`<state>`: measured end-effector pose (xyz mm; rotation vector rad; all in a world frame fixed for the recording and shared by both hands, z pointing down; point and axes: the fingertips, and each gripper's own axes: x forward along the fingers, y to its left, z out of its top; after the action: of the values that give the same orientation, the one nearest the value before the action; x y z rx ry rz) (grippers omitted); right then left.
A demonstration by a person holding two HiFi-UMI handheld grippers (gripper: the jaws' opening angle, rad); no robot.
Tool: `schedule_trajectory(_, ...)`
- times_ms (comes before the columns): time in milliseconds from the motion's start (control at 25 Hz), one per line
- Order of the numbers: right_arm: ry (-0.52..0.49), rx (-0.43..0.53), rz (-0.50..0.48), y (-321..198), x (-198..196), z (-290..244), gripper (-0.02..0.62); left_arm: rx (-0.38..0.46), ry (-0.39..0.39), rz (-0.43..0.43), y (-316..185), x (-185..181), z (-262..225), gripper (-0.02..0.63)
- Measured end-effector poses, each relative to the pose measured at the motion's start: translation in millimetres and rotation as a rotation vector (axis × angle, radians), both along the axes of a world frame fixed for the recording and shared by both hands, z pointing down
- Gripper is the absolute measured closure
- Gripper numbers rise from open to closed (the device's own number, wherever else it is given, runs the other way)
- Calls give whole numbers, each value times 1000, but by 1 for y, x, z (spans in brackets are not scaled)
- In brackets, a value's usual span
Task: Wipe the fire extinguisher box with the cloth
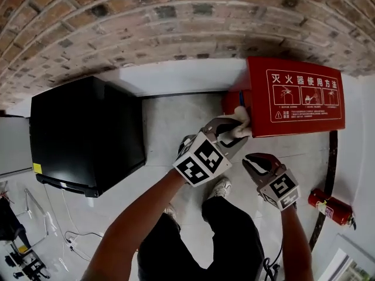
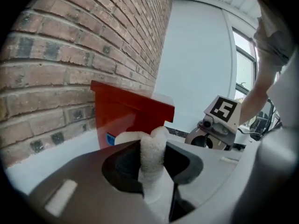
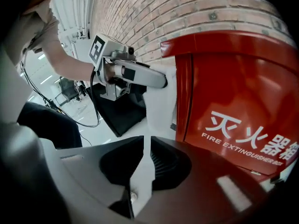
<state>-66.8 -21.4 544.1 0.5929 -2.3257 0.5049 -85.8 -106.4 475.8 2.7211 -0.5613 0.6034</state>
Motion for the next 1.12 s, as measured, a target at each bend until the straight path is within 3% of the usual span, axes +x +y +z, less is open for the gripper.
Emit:
schedule_trajectory(320,51,137,-10,-16,-3,42,532,235,89,21,-44,-5,-4,491)
schedule_trajectory(560,58,221,1,-34,-5,69,537,358,110,-26,-97,-15,-7,491)
schedule_trajectory(880,72,210,71,-39,4,94,571,364,112,-168,-165,-29,-8,492)
schedule_trajectory(1120,73,196,78,-25,1,110,571,371,102,-198,-155,-26,11,497)
